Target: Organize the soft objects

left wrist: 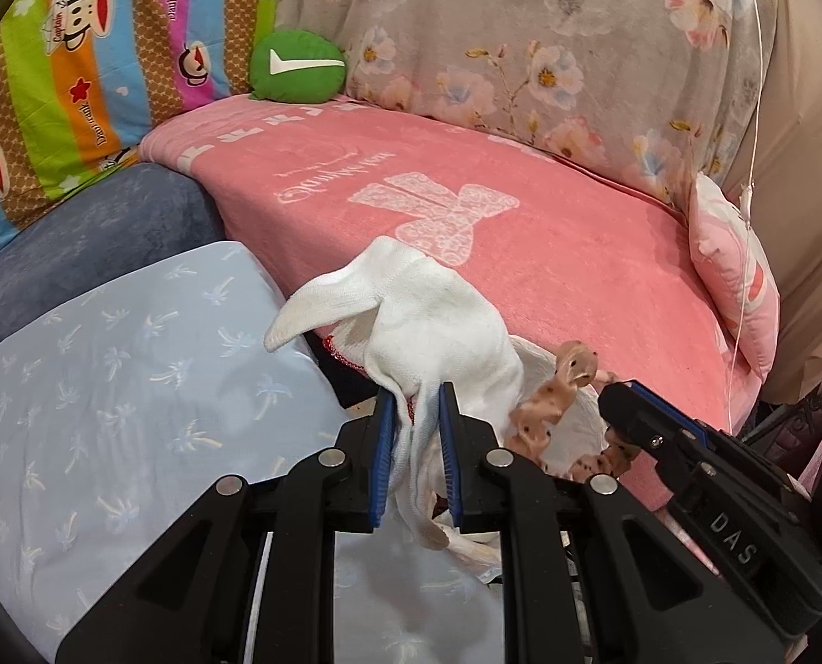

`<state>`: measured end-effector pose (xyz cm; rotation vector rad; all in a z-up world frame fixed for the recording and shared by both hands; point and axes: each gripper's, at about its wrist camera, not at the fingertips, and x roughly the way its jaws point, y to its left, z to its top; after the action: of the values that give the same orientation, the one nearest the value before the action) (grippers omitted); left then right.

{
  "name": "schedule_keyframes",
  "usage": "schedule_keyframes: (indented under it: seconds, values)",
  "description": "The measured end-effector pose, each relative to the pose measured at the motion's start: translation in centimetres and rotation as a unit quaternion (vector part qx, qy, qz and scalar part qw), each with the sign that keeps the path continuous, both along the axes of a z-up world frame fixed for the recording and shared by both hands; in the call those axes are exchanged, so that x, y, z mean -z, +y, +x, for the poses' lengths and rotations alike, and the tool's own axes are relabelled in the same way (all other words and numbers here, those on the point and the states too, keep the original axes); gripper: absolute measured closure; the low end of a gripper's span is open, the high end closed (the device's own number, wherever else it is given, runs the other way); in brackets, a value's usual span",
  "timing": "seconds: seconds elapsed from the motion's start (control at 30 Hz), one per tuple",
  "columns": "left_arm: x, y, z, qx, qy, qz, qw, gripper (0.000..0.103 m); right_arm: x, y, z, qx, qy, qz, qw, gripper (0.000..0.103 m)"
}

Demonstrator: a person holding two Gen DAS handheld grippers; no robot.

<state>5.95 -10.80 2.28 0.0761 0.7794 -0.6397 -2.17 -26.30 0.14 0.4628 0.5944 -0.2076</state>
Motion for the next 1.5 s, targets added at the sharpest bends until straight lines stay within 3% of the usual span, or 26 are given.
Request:
schedule_keyframes:
  seconds: [0.47, 0.67, 0.9, 1.1, 1.5]
  values:
    - [1.4, -4.2, 0.5, 0.033, 0.017, 0.016, 0.9992, 0.084, 1.3, -6.0, -0.6, 0.049, 0.006, 0.013, 0.999, 0.092]
    - [1.6, -4.9, 0.9, 0.026, 0.014, 0.016, 0.9994, 0.056, 1.5, -7.1, -0.1, 0.051, 0.008, 0.015, 0.999, 0.092]
    - [1.8, -4.5, 1.4, 0.010, 0.007, 0.014, 0.9998, 0.040, 1.4, -6.6, 0.6, 0.040, 0.006, 0.013, 0.999, 0.086]
    - [1.9, -3.7, 1.8, -0.009, 0.002, 0.018, 0.9998, 0.032, 1.4, -6.0, 1.5, 0.025, 0.007, 0.014, 1.000, 0.080]
    - [2.2, -1.8, 1.3, -0.032, -0.024, 0.040, 0.9984, 0.025, 1.1, -3.8, 1.7, -0.008, 0.023, -0.014, 1.000, 0.066]
